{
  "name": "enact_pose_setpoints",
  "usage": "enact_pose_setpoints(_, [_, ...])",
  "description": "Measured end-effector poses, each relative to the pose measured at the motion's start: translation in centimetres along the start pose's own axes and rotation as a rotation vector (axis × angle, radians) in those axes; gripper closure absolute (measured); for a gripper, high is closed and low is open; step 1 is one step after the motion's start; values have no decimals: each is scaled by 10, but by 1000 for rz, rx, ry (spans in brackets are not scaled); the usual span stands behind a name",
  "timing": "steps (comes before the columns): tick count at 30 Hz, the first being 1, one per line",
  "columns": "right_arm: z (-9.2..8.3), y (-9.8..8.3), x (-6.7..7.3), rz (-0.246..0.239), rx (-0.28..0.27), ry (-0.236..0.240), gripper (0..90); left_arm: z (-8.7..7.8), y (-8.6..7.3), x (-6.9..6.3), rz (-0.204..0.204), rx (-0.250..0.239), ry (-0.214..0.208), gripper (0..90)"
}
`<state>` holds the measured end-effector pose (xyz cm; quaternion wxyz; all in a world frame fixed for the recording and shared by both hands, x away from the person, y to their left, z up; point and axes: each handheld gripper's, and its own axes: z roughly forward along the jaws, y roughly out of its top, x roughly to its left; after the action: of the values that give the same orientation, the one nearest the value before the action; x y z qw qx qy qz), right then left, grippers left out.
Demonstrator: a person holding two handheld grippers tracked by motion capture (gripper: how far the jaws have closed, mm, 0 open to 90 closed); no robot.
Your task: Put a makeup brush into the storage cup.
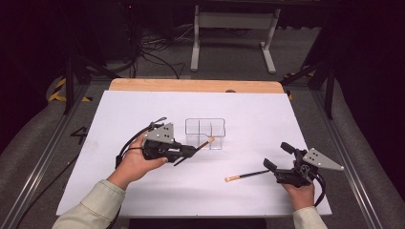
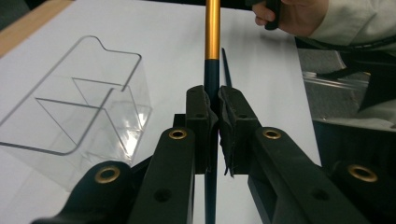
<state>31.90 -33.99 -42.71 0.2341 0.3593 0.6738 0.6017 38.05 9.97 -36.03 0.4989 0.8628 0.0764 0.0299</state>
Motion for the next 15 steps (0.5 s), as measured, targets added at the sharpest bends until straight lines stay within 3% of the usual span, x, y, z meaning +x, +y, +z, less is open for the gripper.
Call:
enact_pose_setpoints(1, [0,0,0,0,0,0,6,0,0,0,0,0,0,826])
enact_pose_setpoints(9, [0,0,0,-1,0,1,6,-1,2,2,-34,-139,41,826])
enact_pose_setpoints(12, [-1,0,0,5,-5,7,6,0,2,4,-36,-155,68,825])
enact_pose_setpoints(15, [-1,0,0,6,-5,11,6,1,0,5,-38,-202,77,825])
